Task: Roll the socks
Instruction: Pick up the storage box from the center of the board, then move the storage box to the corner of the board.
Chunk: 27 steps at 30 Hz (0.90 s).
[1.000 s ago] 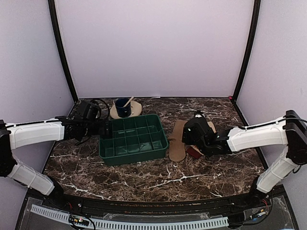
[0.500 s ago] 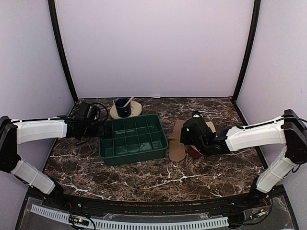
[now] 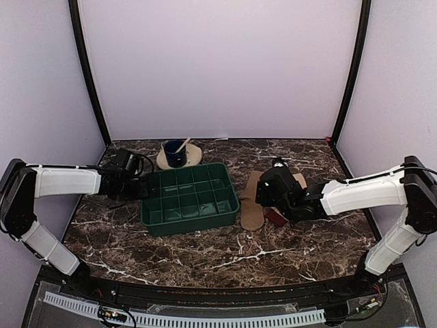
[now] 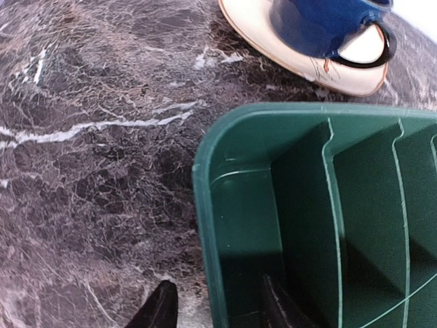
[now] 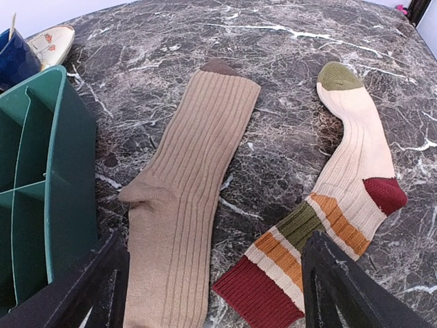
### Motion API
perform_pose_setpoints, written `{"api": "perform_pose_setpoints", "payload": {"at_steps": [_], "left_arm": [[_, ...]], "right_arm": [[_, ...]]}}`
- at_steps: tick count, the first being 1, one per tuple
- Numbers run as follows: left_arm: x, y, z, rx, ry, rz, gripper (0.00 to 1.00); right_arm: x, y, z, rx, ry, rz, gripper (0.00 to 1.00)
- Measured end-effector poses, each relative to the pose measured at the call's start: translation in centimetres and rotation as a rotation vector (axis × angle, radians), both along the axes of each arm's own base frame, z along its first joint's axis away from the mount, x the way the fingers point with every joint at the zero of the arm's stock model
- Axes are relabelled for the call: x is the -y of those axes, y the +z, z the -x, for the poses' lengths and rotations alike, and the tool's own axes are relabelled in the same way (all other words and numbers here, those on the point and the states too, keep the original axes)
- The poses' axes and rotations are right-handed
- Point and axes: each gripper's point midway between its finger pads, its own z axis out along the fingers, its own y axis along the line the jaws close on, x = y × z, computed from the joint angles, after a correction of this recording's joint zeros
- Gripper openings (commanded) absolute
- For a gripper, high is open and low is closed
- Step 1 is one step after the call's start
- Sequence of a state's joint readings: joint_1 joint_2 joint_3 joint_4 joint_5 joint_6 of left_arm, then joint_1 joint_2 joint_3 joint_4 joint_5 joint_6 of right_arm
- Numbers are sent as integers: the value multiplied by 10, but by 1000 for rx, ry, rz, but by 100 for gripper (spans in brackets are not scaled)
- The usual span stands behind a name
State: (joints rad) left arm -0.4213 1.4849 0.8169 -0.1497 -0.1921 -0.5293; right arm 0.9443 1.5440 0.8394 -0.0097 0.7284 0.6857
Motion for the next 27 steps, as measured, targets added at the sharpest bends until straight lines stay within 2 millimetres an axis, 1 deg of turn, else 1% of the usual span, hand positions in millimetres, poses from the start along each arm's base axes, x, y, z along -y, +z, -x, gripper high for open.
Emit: {"api": "perform_pose_setpoints", "payload": {"at_steps": [3, 7, 13, 15, 18, 23, 27], "left_arm": [[-1, -5, 1, -16, 2, -1, 37], [-3, -5, 0, -19, 10, -2, 29], [-11, -5, 3, -40, 40, -11, 6], [-18, -3, 5, -47, 64, -16, 1], [-30, 0, 9, -57, 99, -24, 0], [-48, 12, 19, -63, 159, -35, 0], [-66, 21, 32, -71, 221, -44, 0]], "right_arm": [[0, -1, 0, -2, 3, 1, 80], [-1, -1, 0, -3, 9, 4, 80], [-3, -2, 1, -9, 25, 9, 81], [-4, -2, 1, -9, 29, 9, 81], [-6, -1, 1, -7, 40, 7, 81], [-9, 1, 0, -2, 57, 2, 81], [-13, 1, 0, 2, 74, -7, 81]]}}
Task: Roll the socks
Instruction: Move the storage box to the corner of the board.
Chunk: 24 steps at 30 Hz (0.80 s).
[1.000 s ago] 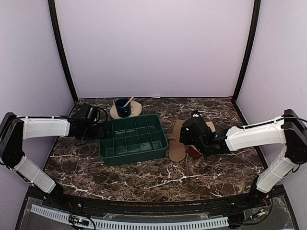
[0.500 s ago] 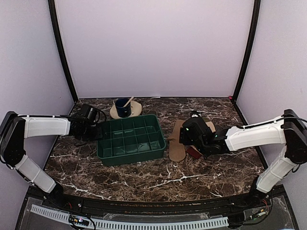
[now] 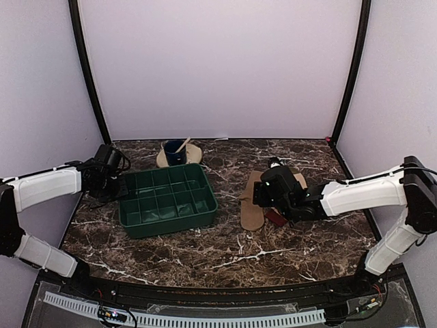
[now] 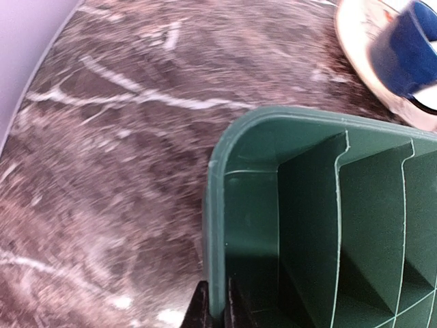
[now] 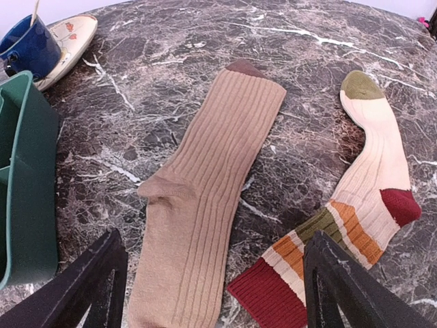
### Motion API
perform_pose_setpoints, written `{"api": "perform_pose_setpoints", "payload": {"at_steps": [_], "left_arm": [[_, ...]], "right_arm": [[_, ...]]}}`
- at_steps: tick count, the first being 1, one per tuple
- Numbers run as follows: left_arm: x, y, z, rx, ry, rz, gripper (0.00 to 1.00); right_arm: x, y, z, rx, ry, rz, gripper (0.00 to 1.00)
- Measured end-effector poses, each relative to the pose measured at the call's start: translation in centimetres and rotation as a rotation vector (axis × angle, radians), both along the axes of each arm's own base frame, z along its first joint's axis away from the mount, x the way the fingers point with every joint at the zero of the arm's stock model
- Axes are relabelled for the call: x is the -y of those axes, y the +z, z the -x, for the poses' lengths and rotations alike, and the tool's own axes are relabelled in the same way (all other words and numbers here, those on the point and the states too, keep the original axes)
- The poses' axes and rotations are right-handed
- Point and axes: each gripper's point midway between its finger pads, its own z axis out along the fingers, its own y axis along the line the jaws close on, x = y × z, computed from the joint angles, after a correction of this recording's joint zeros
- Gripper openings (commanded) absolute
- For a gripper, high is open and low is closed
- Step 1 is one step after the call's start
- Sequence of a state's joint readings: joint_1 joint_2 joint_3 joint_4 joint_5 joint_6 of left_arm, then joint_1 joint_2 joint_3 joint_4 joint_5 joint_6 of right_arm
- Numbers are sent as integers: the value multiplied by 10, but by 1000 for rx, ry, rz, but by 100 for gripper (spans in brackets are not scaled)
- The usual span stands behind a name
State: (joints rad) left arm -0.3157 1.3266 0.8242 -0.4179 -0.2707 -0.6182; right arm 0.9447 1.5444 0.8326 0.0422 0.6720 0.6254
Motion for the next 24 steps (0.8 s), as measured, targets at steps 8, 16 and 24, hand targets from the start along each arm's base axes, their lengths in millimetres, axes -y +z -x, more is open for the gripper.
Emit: {"api": "perform_pose_setpoints", "payload": {"at_steps": [8, 16, 24], "left_arm": [[-33, 1, 33, -37, 142, -8, 0], [-59, -5, 72, -69, 275, 21, 0], [-77, -7, 111, -71, 422, 45, 0]], "right_arm": [[-5, -3, 2, -1, 34, -20, 81], [-11, -1, 2, 10, 57, -41, 82], [-19, 2, 2, 11, 96, -61, 82]]}}
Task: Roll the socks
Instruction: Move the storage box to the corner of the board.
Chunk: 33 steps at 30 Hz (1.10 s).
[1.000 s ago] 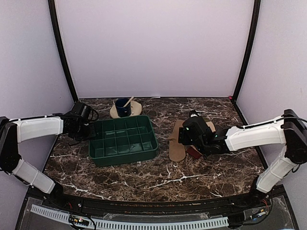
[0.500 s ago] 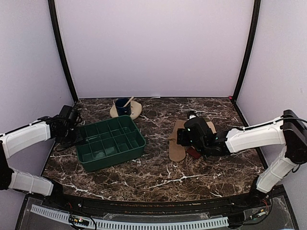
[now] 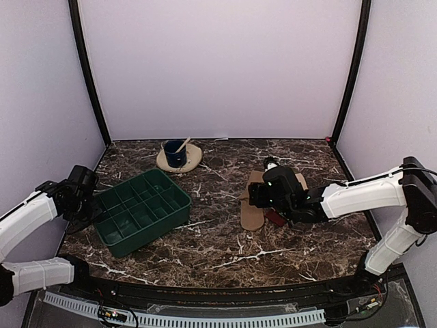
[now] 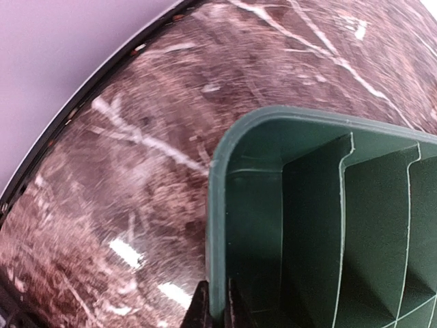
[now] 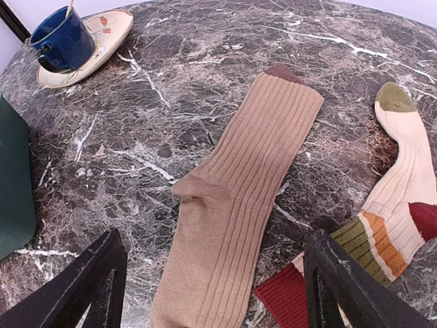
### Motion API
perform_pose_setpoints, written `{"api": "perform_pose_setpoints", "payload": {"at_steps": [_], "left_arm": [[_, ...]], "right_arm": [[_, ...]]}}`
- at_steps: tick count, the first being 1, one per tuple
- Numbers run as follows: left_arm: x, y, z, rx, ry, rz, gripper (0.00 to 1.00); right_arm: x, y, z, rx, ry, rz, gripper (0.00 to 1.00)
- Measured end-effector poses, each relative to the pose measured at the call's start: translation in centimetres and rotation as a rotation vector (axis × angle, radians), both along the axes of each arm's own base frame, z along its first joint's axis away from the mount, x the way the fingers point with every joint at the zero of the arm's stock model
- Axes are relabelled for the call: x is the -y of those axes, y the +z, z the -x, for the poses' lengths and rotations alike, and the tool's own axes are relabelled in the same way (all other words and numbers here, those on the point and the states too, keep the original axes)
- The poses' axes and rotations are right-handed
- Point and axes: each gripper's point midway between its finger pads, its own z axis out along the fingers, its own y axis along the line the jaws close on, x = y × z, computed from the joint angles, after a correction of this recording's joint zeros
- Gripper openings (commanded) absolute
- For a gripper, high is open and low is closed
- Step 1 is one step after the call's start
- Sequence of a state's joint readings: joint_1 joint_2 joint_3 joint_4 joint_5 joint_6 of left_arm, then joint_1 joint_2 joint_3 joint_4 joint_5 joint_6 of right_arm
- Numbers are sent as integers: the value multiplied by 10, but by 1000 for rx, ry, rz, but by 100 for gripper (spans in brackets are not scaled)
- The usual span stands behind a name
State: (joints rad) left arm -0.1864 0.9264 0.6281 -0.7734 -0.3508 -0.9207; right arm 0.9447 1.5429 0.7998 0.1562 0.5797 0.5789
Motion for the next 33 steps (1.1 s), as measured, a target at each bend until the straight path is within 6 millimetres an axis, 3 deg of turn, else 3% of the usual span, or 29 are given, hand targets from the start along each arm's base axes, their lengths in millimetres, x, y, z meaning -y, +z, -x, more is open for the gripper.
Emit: {"api": "perform_pose_setpoints", "payload": {"at_steps": [6, 12, 33], "left_arm": [[-10, -6, 19, 3, 133, 16, 0], [-13, -20, 26, 14, 236, 42, 0], [-30, -22, -31, 92, 394, -10, 0]], "right_arm": [[-3, 0, 1, -2, 17, -1, 82], [-5, 3, 0, 4, 27, 0, 82], [-14, 6, -6, -5, 31, 8, 84]]}}
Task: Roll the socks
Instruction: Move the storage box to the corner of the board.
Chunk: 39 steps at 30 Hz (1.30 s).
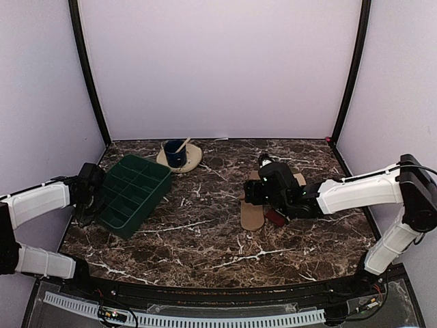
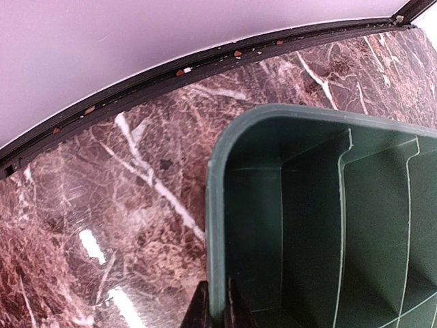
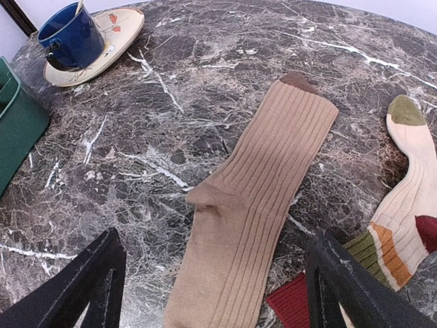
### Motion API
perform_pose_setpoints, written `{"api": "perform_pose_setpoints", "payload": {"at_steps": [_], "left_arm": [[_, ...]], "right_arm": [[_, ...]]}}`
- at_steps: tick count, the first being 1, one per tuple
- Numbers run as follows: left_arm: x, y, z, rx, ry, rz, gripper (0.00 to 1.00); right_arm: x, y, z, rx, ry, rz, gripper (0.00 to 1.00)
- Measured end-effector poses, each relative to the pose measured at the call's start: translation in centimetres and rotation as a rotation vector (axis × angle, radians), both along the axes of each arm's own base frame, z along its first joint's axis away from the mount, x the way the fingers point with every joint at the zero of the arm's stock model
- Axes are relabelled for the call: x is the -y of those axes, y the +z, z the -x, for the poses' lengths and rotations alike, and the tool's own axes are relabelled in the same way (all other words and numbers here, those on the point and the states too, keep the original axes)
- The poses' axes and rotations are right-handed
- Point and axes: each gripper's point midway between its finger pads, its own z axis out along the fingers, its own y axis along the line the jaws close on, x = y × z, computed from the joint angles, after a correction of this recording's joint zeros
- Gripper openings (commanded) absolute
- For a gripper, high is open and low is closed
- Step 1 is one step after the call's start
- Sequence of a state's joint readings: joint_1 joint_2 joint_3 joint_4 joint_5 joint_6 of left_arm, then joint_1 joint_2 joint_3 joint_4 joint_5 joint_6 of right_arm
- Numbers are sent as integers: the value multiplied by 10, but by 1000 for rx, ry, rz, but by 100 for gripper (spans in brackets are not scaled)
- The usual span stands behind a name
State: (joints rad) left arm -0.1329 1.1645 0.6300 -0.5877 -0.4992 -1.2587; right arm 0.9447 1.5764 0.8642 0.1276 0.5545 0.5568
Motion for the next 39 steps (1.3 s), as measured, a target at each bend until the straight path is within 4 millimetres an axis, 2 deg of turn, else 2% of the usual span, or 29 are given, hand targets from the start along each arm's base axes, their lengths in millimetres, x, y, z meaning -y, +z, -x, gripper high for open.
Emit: {"api": "perform_pose_setpoints", "payload": {"at_steps": [5, 9, 14, 16, 21, 24, 31, 35, 39], "left_arm": [[1, 1, -10, 9, -22, -3, 16], [5, 2, -17, 16, -61, 5, 37], [12, 16, -25, 86, -108, 38, 57], [16, 24, -27, 126, -124, 55, 61], [25, 40, -29, 207, -168, 102, 64], [32, 55, -32, 269, -212, 119, 64], [57, 96, -40, 357, -396, 42, 65], [71, 116, -45, 386, -498, -13, 65], [95, 125, -53, 404, -626, -53, 65]], "right_arm": [[-5, -5, -3, -8, 1, 14, 88], [-5, -14, -3, -26, 3, 37, 90], [-6, -18, -3, -34, 6, 44, 90], [-6, -18, -3, -34, 6, 43, 90], [-7, -22, 0, -46, 12, 51, 88], [-13, -25, 8, -58, 45, 70, 86], [-29, -53, 42, -93, 215, 250, 88], [-26, -72, 61, -132, 297, 385, 89], [-24, -77, 71, -160, 356, 466, 87]]}}
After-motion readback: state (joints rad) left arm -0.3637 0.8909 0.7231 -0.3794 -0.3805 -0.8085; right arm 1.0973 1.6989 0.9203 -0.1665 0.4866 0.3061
